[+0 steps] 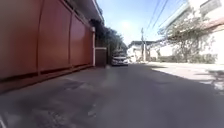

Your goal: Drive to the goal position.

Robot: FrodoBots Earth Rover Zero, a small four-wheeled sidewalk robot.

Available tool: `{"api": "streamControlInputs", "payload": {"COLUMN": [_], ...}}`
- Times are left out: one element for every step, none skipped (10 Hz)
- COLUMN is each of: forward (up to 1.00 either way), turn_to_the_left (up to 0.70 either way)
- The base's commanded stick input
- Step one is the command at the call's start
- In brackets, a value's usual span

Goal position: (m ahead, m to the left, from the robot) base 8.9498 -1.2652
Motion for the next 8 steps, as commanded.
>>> {"api": "streamControlInputs", "payload": {"forward": [0.70,0.70,0.70,0.70,0.70,0.70,0.70,0.70], "turn_to_the_left": [-0.35,-0.35,-0.35,-0.34,-0.30,-0.25,-0.21,-0.17]}}
